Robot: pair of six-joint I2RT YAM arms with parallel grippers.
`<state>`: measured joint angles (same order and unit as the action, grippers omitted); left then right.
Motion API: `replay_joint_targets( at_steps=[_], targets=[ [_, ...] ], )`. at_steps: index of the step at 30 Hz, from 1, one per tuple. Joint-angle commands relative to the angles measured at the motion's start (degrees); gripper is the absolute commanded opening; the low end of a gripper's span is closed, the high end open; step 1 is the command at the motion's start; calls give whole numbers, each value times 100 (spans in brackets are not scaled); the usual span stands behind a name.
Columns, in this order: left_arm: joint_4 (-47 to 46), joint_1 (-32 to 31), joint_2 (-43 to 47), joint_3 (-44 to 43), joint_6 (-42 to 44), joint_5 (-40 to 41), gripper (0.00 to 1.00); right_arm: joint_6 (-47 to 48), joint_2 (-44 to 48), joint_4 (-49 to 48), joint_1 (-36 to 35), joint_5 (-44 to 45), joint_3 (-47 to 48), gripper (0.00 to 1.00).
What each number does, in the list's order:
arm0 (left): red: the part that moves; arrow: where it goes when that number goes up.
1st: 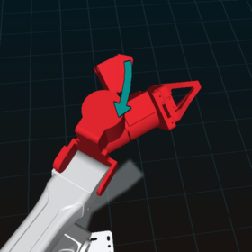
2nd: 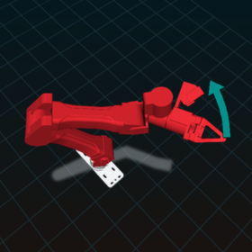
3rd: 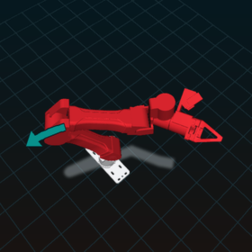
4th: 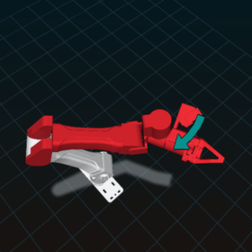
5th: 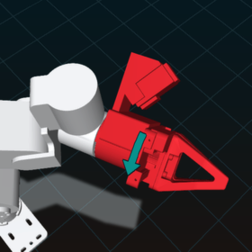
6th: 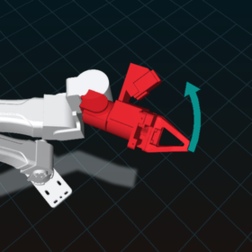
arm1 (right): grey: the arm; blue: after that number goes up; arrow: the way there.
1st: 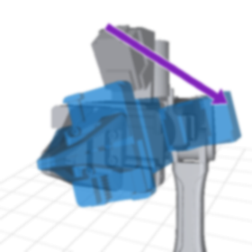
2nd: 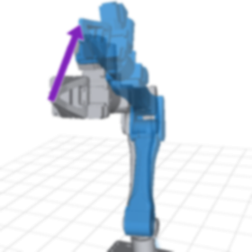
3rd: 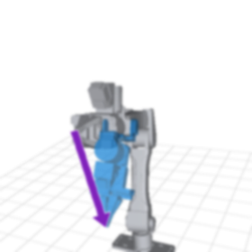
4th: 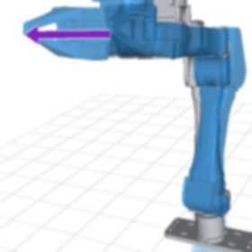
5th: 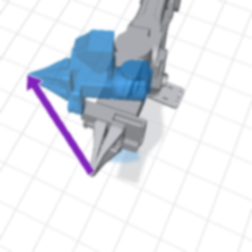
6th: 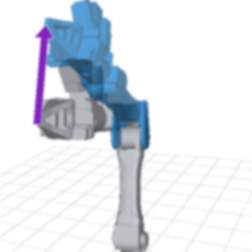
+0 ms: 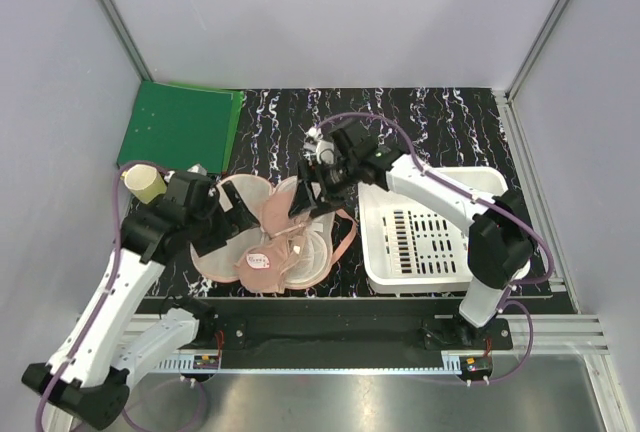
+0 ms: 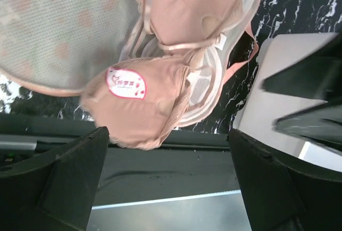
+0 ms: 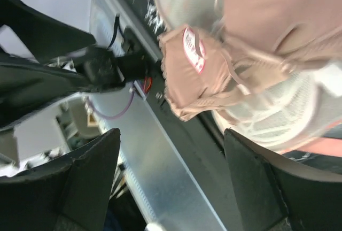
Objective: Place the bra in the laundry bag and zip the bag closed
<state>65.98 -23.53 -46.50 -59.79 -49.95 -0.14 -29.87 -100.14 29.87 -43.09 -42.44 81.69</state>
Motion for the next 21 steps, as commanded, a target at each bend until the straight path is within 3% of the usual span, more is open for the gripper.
replay_joint_targets(
  at_steps=[1,4,10,14,17,21],
  targets=[
    [-875,392,-403,518,432,-661,99,578,267,722,256,692,760,86],
    [-1253,752,-860,793,853,-1031,99,718,4,1091,328,737,1129,92],
    [-1894,1219,-1905,855,1829,-1373,93,536,-234,1127,336,965,1060,91],
    [-2596,1272,-2677,820,2077,-1768,91,350,-559,898,328,1105,849,81],
    [-2870,1395,-3249,715,2069,-2224,80,420,-823,889,319,1229,962,74],
    [-3091,1518,-3760,495,2113,-2412,76,394,-1235,898,328,1150,1121,64]
  ],
)
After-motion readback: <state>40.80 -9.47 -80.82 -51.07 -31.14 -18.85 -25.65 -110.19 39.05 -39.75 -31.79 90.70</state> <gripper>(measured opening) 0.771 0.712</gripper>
